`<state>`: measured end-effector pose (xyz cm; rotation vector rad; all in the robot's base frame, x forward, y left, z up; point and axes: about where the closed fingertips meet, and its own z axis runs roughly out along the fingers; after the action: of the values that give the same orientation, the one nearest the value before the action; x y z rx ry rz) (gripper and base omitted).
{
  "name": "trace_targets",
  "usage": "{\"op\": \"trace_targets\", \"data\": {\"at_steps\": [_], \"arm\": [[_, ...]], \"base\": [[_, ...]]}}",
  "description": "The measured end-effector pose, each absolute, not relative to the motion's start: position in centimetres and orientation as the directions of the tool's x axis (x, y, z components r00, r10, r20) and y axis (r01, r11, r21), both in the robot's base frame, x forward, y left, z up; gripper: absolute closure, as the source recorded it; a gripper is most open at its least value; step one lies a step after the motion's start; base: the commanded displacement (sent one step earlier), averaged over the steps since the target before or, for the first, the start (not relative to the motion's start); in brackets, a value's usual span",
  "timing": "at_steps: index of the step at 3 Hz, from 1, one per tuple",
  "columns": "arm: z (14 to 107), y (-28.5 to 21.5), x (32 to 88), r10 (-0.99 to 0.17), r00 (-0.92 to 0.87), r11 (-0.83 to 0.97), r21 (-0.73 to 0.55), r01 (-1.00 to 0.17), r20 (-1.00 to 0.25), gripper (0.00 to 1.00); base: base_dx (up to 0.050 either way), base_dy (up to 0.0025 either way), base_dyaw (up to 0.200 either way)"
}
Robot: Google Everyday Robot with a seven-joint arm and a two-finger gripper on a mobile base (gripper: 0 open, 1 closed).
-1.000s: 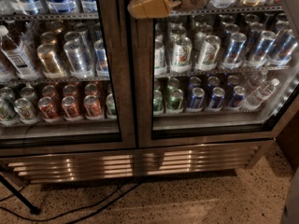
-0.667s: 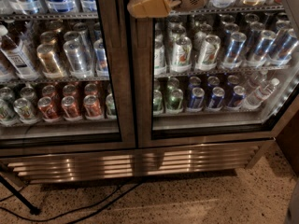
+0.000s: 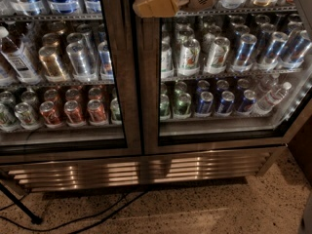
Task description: Open right fridge door
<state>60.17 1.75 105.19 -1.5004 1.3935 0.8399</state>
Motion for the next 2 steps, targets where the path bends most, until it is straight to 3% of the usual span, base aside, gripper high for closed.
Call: {"op": "trace_targets", "data": {"at_steps": [2], "arm": [[105.2,1.82,59.94,-0.384,0.137,0.027,-0.159,-0.987,-0.913,1.0]], "base": [[0.0,0.0,0.0]]}}
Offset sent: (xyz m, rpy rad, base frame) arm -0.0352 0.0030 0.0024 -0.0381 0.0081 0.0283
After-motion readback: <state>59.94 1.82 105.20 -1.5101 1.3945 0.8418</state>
